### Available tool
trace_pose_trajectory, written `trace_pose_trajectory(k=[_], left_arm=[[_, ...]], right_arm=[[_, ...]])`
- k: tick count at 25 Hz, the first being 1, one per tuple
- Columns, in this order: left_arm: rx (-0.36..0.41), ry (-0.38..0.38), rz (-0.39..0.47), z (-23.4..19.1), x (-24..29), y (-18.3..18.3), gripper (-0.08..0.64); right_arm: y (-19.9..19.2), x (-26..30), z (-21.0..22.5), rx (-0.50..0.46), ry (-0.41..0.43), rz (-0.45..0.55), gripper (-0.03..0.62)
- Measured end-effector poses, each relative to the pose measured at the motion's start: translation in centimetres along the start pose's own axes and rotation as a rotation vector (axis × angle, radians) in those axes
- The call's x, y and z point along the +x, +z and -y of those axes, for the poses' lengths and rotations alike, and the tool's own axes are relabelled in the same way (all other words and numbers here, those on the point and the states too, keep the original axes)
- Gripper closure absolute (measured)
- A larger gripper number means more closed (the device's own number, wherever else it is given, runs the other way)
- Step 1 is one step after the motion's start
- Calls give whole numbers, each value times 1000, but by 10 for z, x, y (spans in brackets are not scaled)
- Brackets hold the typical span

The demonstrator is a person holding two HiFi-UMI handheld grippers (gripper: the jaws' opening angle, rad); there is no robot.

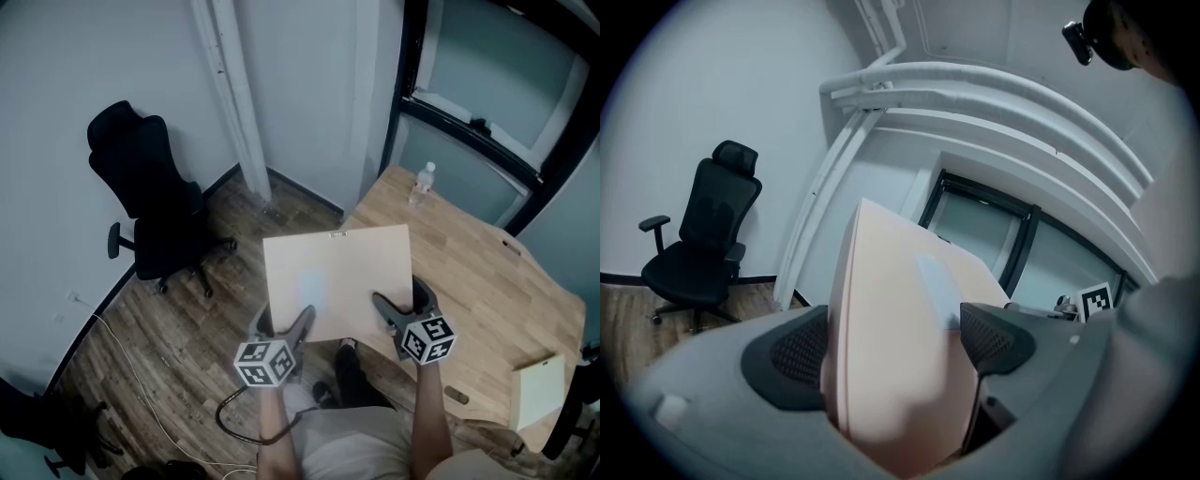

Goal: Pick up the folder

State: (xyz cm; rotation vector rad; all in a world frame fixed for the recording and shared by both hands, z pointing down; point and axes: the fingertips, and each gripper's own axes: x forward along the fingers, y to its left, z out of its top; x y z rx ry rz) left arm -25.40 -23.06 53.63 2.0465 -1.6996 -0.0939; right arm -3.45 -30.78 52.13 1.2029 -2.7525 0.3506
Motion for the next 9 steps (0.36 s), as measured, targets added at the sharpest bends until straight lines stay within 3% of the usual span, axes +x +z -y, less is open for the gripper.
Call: trace_pose_trajectory(k=[9], left_arm=[[6, -26, -22, 14, 11, -11, 132]], right_arm=[[-7, -16, 15, 12, -34, -1, 170]])
